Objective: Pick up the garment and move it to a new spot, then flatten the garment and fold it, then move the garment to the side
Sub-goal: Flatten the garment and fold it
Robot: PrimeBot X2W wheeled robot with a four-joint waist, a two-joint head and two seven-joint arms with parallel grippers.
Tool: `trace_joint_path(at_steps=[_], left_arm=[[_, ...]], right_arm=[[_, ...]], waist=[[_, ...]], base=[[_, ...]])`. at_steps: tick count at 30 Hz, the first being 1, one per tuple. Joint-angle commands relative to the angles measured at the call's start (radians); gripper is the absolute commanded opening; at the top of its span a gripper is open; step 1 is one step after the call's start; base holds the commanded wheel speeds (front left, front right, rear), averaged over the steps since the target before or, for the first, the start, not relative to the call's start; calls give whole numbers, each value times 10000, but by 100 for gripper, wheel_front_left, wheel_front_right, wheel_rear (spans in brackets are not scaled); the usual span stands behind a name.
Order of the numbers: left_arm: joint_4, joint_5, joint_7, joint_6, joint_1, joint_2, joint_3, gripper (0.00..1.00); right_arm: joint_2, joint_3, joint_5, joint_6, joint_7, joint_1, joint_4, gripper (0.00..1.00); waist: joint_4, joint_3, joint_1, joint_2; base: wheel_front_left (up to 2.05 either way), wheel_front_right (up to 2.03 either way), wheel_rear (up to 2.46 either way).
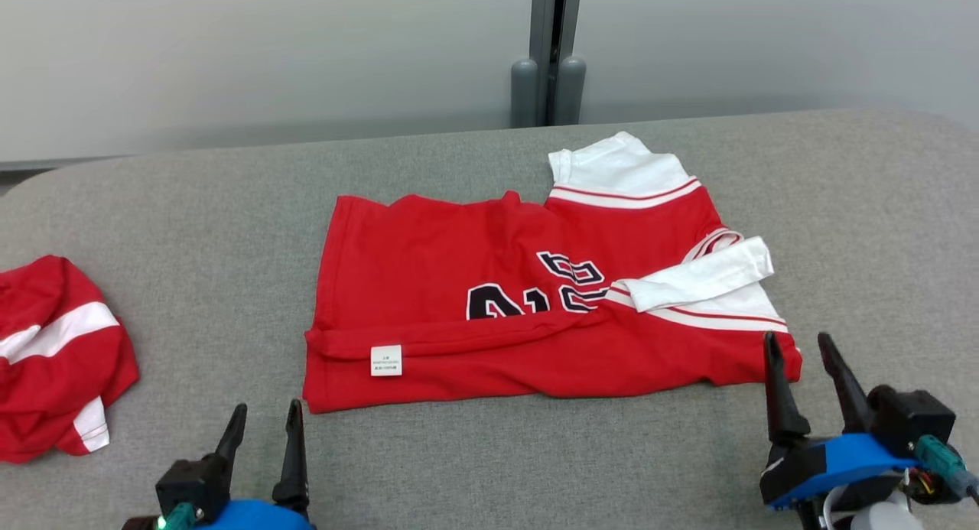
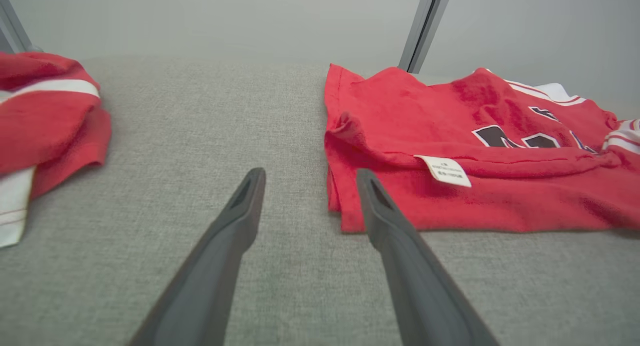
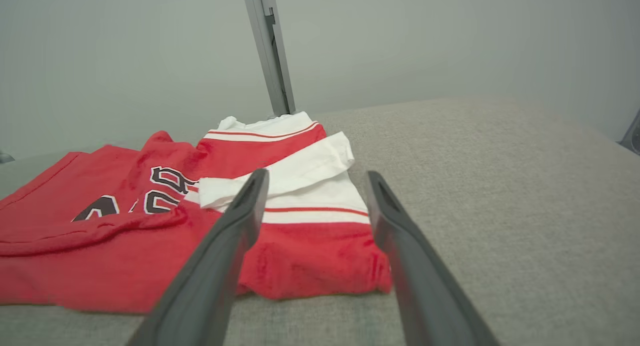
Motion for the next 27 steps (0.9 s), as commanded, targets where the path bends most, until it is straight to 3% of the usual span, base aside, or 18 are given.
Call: trace_joint_path(at_steps=[1, 8, 16, 27], left_arm=[[-89, 219, -23, 36, 274, -31, 70, 100], [-267, 713, -23, 16, 1512, -276, 295, 100], [-247, 699, -23, -12, 1601, -391, 203, 100], [355, -345, -23, -32, -55, -269, -417, 100]], right_arm=[[-29, 63, 32, 0, -30, 317, 15, 100], [-32, 337, 19, 0, -32, 1605, 213, 100], [-30, 380, 149, 0, -30, 1761, 278, 100], [-30, 459, 200, 0, -30, 922, -50, 100]], waist=[[-164, -300, 1, 0], [-156, -1085, 1, 0], [-147, -1197, 1, 0], [-309, 11, 1, 0]], base=[[0, 0, 0], [0, 0, 0], [0, 0, 0], [0, 0, 0]])
